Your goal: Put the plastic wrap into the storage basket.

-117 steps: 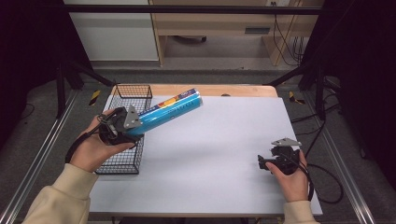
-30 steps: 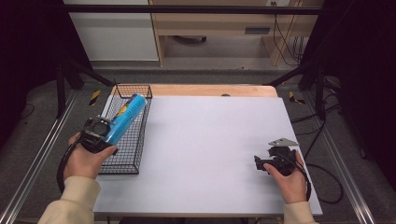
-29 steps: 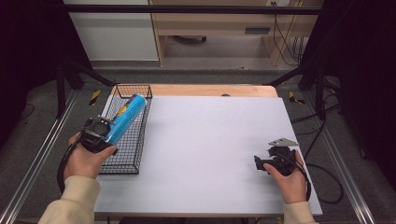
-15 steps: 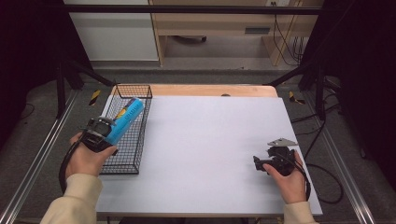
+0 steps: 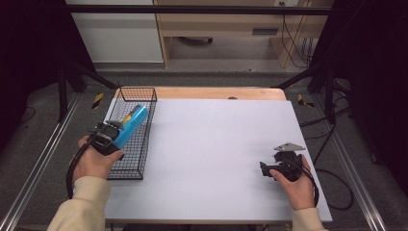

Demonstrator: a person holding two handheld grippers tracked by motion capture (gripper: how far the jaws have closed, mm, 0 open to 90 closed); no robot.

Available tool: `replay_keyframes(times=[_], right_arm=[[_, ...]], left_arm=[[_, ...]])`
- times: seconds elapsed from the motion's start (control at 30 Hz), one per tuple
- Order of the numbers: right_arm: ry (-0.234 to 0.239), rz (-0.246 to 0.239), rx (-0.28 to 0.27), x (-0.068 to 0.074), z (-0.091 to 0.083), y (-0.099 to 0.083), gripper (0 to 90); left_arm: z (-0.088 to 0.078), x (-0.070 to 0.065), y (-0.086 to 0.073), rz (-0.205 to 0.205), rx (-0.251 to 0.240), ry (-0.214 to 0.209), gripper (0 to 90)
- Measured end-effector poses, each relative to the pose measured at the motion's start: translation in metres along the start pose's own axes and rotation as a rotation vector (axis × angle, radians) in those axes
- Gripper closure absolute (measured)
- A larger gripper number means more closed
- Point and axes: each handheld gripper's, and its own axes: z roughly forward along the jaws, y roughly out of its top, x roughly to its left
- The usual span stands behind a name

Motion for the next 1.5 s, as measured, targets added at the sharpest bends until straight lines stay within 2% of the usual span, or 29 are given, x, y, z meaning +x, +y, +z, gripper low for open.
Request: replay_keyframes(times=[0.3,0.5,0.73,1.27,1.5], right_arm=[[0.003,-0.011,0.003,0.002,0.002,0.000,7.4],[0.003,-0.018,0.010,0.004,0.003,0.001,7.4],[0.006,-0.026,0.011,0.007,0.004,0.002,7.4],[0.010,-0.024,0.008,0.005,0.003,0.001,7.3],[0.010,-0.021,0.012,0.006,0.003,0.001,7.3]], left_arm=[[0.006,-0.005,0.006,0.042,0.042,0.023,31.6],[0.009,-0.009,0.006,0.057,0.061,0.016,31.3],[0.007,-0.012,0.008,0.060,0.031,0.013,30.6],[0.008,-0.012,0.008,0.076,0.030,0.024,30.3],[0.008,-0.012,0.007,0.080,0.013,0.033,30.2]])
